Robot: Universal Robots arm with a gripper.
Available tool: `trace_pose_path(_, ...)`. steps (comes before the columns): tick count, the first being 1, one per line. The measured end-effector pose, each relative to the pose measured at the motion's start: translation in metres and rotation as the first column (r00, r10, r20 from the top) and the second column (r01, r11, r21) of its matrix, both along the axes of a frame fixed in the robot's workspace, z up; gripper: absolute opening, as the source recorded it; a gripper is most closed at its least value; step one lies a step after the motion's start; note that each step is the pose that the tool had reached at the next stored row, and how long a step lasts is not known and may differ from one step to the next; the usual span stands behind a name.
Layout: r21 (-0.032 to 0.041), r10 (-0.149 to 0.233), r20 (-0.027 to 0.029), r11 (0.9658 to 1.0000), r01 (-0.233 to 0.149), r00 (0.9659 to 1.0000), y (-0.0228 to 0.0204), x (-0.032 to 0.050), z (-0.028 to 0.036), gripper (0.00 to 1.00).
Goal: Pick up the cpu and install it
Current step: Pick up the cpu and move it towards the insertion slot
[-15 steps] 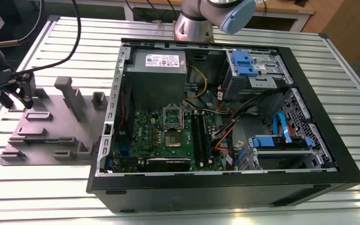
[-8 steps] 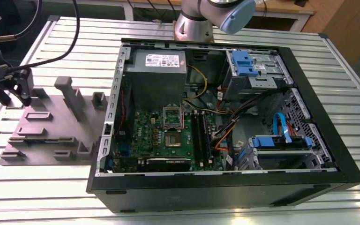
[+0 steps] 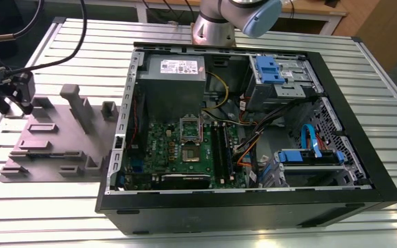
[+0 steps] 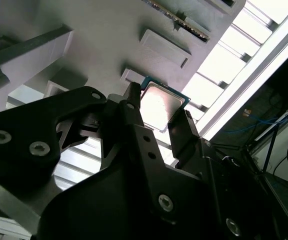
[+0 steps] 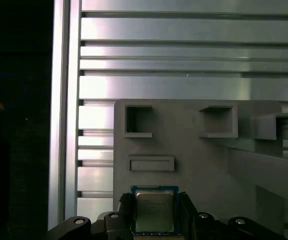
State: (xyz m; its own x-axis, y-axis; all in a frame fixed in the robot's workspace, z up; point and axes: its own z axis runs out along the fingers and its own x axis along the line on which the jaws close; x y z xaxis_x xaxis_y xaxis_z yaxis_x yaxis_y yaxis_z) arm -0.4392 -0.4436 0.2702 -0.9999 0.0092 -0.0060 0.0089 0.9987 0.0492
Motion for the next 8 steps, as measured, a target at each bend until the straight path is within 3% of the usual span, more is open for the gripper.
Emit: trace_pose_path(8, 0.0001, 0.0, 0.0004, 1.0, 0.0, 1.0, 0.0014, 0.0, 0.0104, 0.47)
